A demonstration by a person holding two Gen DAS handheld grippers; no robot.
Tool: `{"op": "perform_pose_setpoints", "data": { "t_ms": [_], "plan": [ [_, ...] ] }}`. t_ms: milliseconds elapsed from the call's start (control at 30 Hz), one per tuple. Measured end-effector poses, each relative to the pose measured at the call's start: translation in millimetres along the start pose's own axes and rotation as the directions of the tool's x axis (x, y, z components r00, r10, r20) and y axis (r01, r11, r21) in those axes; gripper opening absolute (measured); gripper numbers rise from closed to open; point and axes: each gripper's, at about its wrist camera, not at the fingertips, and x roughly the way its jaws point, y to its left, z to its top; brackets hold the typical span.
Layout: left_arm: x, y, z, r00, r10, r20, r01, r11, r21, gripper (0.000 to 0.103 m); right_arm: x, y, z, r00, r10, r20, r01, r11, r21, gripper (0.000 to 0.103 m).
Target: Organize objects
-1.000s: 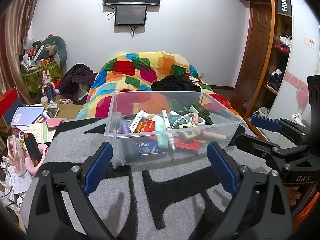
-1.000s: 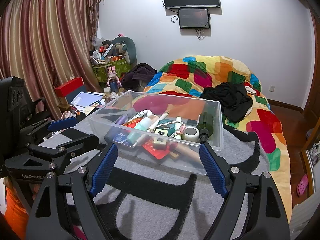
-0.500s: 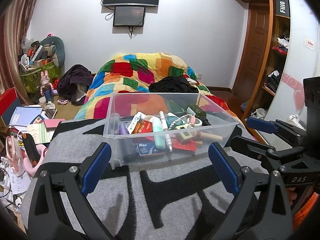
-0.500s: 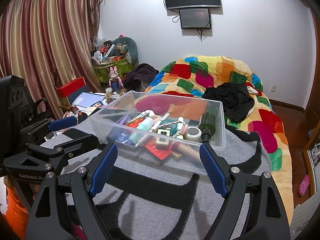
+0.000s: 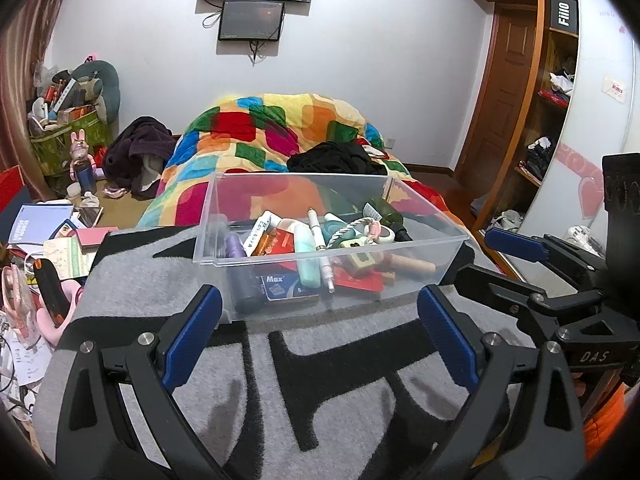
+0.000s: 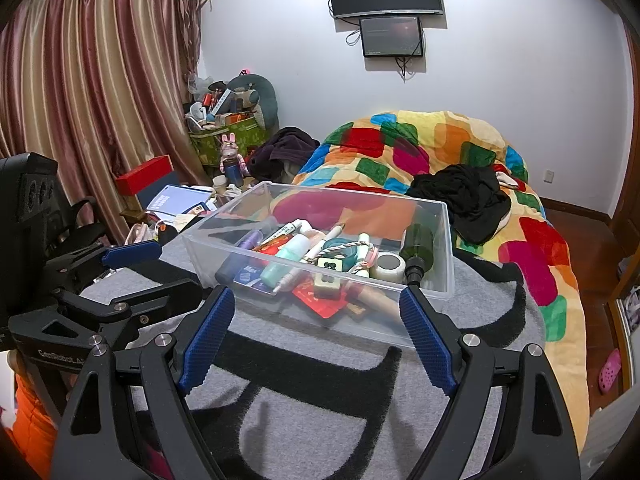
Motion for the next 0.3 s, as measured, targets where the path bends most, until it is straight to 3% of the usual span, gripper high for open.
{"op": "perform_pose_setpoints", "data": {
  "t_ms": [300],
  "plan": [
    [-4.2,-0.7,0.5,0.999,0.028,0.022,-0.028,1.000,0.004,0.101,-0.2,-0.1,0.1,1.000,0.000,-0.001,0.000,1.000,0.001,0.083]
  ]
}}
